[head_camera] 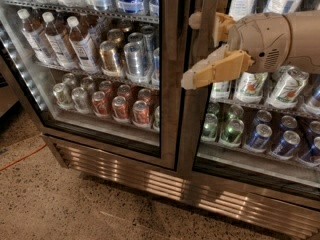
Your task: Open right fridge door
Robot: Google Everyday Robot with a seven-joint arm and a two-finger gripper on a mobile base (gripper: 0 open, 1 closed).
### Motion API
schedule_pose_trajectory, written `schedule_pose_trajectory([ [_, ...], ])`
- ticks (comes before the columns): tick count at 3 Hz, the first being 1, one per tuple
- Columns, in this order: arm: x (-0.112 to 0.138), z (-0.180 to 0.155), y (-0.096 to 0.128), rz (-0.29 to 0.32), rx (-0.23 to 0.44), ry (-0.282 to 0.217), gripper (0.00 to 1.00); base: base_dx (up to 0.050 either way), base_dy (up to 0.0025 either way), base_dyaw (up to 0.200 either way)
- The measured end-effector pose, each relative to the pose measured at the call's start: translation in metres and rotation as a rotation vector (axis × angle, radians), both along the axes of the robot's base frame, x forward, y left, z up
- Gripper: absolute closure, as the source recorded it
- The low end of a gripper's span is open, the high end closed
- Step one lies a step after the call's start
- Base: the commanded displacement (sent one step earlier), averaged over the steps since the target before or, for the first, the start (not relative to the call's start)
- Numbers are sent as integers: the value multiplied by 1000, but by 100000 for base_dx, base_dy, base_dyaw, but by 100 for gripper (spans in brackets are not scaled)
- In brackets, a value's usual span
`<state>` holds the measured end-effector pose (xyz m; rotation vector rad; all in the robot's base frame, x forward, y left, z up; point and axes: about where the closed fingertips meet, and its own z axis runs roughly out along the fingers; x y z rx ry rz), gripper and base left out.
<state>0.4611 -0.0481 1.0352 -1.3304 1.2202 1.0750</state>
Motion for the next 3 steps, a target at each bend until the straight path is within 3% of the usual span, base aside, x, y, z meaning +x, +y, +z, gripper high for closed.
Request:
schedule_pose_trajectory([
  [2, 0, 0, 0, 0, 0, 0, 66, 0, 0, 0],
  [3, 0, 0, 0, 0, 0, 0, 100, -4141, 231, -11191],
])
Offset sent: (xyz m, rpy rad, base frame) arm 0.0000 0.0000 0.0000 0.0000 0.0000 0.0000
